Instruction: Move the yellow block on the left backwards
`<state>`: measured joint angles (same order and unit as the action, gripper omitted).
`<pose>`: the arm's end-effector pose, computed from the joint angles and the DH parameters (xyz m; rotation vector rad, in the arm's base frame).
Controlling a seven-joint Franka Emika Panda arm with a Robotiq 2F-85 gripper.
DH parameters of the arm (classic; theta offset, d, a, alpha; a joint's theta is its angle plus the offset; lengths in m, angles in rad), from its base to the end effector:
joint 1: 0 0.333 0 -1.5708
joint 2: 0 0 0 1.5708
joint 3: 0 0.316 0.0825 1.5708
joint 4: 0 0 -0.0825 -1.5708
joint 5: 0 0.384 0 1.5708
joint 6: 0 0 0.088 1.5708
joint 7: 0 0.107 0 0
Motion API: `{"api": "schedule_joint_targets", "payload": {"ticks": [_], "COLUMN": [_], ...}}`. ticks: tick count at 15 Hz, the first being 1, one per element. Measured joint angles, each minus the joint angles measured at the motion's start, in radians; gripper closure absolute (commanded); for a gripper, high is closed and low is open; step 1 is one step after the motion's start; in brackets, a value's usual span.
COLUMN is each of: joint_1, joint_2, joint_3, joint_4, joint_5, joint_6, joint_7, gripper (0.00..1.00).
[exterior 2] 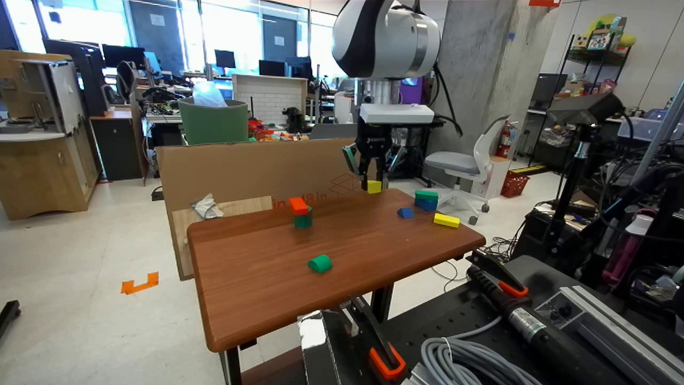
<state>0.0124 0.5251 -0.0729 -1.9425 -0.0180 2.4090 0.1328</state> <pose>0.6146 -0.0360 0.2054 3.0787 -0.2636 -0.0860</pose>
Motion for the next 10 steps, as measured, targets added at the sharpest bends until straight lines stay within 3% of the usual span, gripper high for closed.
{"api": "schedule_joint_targets", "payload": {"ticks": [10], "joint_1": [-0.002], "joint_2": [0.159], "joint_3": [0.006], "joint_4": [0.229], "joint_5": [-0.032], "joint_6": [-0.077], "joint_7": [-0.095], "gripper": [0.9]}}
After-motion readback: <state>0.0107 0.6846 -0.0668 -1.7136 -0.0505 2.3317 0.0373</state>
